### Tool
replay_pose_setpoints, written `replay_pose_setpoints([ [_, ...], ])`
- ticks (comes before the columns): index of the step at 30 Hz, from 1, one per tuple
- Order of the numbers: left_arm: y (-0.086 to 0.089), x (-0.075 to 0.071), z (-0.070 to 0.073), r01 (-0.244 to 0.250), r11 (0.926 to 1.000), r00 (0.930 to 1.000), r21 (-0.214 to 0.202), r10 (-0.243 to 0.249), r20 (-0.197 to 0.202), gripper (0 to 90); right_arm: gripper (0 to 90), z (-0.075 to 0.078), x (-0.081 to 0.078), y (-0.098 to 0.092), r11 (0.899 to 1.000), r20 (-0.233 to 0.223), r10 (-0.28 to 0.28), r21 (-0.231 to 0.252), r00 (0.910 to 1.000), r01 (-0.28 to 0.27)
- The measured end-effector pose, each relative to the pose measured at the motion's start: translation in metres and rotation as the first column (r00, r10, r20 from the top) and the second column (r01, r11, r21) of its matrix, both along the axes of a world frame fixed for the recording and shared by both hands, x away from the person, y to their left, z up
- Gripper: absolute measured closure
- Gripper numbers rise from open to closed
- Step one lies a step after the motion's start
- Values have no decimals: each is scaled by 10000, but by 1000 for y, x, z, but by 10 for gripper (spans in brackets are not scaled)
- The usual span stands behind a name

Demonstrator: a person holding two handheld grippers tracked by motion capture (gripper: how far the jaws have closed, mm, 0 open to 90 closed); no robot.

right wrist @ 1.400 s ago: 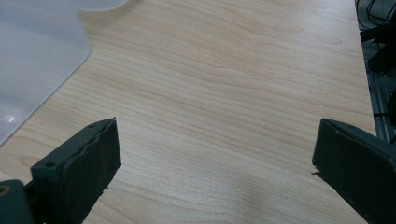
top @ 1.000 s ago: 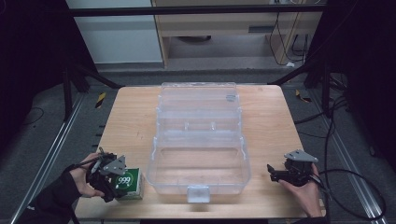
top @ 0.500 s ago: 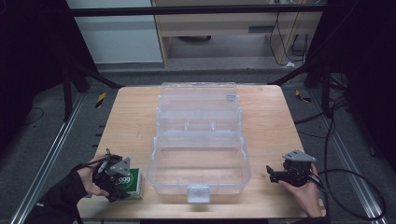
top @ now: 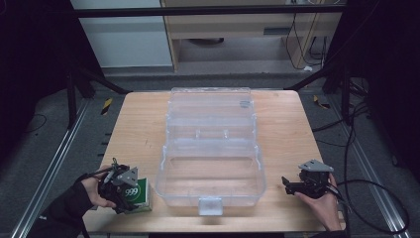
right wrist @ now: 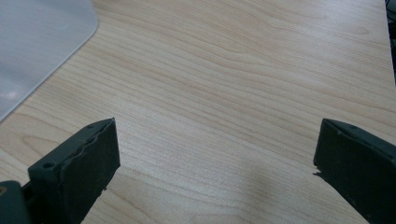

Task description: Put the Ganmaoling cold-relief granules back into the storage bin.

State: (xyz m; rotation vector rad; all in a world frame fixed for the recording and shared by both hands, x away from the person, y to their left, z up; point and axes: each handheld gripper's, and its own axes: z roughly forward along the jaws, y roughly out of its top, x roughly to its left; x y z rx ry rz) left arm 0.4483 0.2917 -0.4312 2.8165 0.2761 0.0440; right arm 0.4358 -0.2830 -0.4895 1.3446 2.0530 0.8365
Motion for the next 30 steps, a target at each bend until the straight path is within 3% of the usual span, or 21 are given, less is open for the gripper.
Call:
replay_pose_setpoints([
  [4,0,-1,3,-103,9999,9999,-2,103,-99,140,9,-1,0,1,10000,-78,20,-3,10000,-20],
  [9,2,0,15,-89,9998,9999,-156,91,115,141,9,-1,0,1,10000,-98,30,-9,9999,-30],
  [18,6,-3,52,-216,9970,9969,-739,270,732,142,12,-1,0,2,10000,-94,39,20,9999,-39],
  [21,6,-4,67,-245,9968,9954,-761,313,903,142,12,-1,0,2,10000,-74,57,0,10000,-57],
  [30,-1,-4,94,-207,9966,9937,-796,293,1084,143,12,-1,0,2,10000,-74,78,3,9999,-78],
])
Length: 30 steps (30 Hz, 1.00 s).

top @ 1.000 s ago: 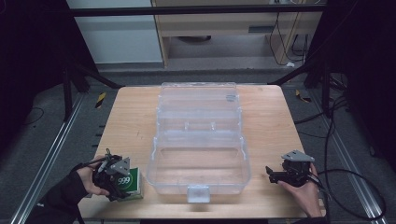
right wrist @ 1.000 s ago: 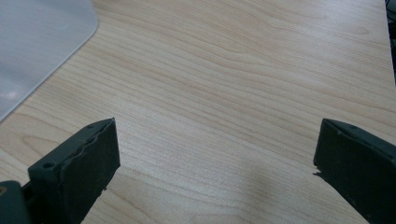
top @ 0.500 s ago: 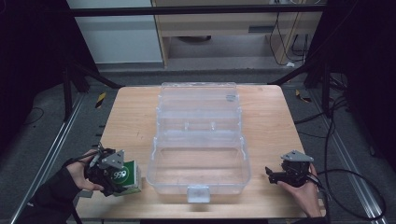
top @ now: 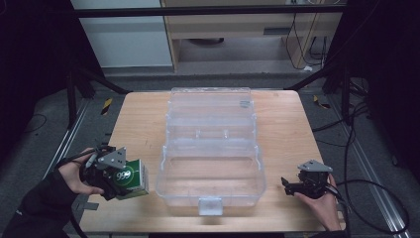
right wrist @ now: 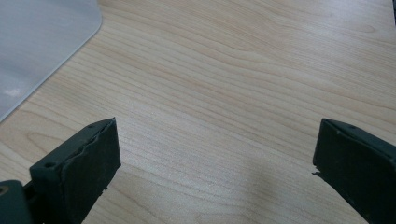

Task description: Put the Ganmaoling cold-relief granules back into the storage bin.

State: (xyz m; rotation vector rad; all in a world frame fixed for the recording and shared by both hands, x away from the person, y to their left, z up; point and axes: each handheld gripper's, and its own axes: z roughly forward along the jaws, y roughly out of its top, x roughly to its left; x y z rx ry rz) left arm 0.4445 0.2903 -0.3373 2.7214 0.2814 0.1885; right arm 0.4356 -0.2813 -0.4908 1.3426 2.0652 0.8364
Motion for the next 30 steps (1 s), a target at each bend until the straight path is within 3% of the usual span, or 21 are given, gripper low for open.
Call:
replay_pose_setpoints([
  [11,-12,-3,32,166,9997,9994,-178,-160,306,145,13,1,0,-1,10000,67,-10,89,10000,9],
  [19,-21,0,37,290,9994,9993,-200,-285,248,145,13,1,0,-1,10000,68,-6,83,10000,5],
  [30,-48,7,42,566,9979,9980,-329,-557,293,147,13,0,0,-1,10000,44,34,-16,10000,-34],
])
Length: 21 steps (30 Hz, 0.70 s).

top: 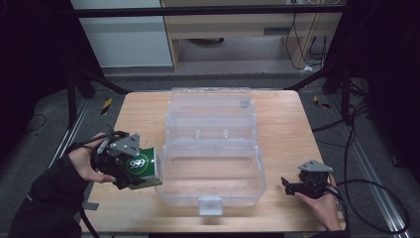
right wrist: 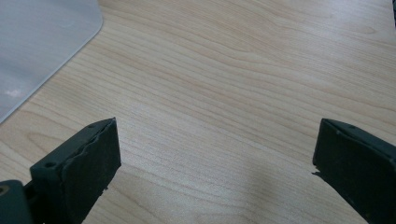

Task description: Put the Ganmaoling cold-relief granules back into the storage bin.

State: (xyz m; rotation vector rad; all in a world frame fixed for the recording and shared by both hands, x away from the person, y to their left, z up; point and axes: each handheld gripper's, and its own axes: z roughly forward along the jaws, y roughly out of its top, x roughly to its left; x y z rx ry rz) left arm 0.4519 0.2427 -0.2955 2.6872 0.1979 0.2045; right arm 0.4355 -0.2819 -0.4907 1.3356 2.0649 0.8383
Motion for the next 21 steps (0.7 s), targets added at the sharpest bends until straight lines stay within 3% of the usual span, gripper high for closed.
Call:
replay_pose_setpoints([
  [21,-54,16,-11,866,9962,9961,62,-865,-155,147,13,-1,-1,-3,9999,30,-44,159,10000,44],
])
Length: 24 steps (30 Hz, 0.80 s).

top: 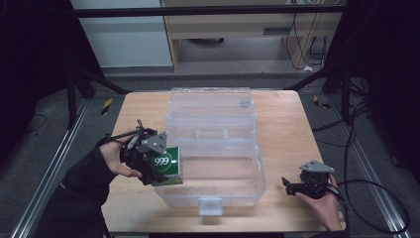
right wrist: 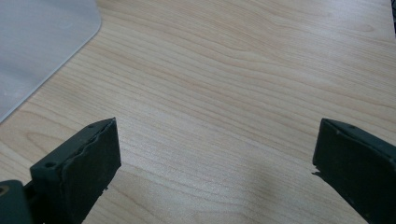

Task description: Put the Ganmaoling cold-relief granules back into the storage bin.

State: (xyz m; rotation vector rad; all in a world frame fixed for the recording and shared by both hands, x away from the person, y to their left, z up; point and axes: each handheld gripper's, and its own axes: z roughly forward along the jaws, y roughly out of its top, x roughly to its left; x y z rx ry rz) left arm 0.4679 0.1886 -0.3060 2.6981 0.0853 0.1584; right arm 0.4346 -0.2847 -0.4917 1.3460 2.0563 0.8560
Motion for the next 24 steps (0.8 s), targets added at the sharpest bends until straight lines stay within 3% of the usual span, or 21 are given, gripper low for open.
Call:
replay_pose_setpoints([
  [11,-14,7,-16,218,9995,9997,244,-216,-60,147,13,0,-1,0,9999,-28,91,56,10000,-90],
  [24,-11,8,-36,53,9993,9993,364,-40,-362,148,13,-2,-1,1,9998,-95,169,-67,9998,-170],
])
